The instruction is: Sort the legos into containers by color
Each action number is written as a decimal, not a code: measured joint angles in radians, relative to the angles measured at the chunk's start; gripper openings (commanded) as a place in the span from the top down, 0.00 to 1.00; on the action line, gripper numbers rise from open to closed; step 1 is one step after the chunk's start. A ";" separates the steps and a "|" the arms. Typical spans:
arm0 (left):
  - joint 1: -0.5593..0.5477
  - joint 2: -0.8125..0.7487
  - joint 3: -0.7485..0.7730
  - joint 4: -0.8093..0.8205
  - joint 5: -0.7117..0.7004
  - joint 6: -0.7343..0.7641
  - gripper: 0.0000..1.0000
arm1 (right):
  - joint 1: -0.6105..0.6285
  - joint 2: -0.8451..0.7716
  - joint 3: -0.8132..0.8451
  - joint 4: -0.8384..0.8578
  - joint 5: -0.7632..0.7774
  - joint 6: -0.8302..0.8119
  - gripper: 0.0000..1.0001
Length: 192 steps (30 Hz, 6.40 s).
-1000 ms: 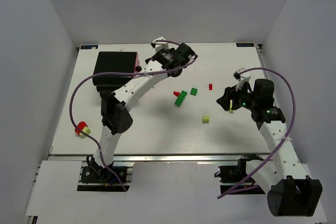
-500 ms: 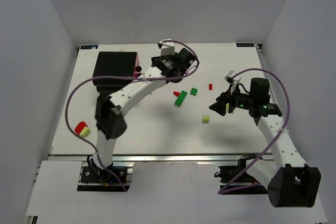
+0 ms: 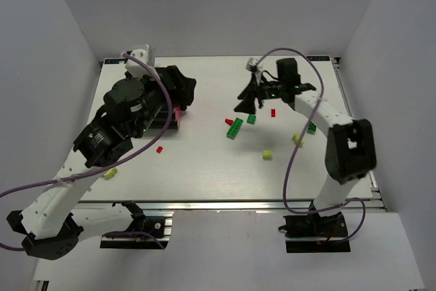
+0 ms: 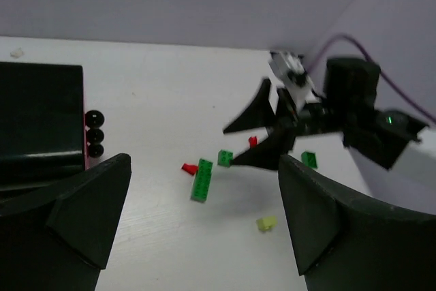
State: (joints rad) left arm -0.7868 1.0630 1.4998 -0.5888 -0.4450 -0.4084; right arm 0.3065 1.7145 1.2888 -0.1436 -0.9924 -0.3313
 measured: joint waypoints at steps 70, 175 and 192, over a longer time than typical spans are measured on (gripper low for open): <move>0.000 -0.207 -0.479 0.036 0.118 -0.120 0.02 | 0.284 0.837 0.810 0.676 0.109 1.147 0.45; 0.340 0.019 -0.772 -0.031 0.106 -0.063 0.40 | -0.070 -0.571 -0.387 -0.154 0.041 -0.034 0.63; 0.526 0.315 -0.771 0.129 0.281 0.109 0.39 | -0.186 -0.675 -0.483 -0.055 -0.106 -0.035 0.55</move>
State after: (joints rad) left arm -0.2607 1.3785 0.7288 -0.4603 -0.1642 -0.2989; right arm 0.1207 1.0397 0.8059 -0.1986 -1.0988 -0.3668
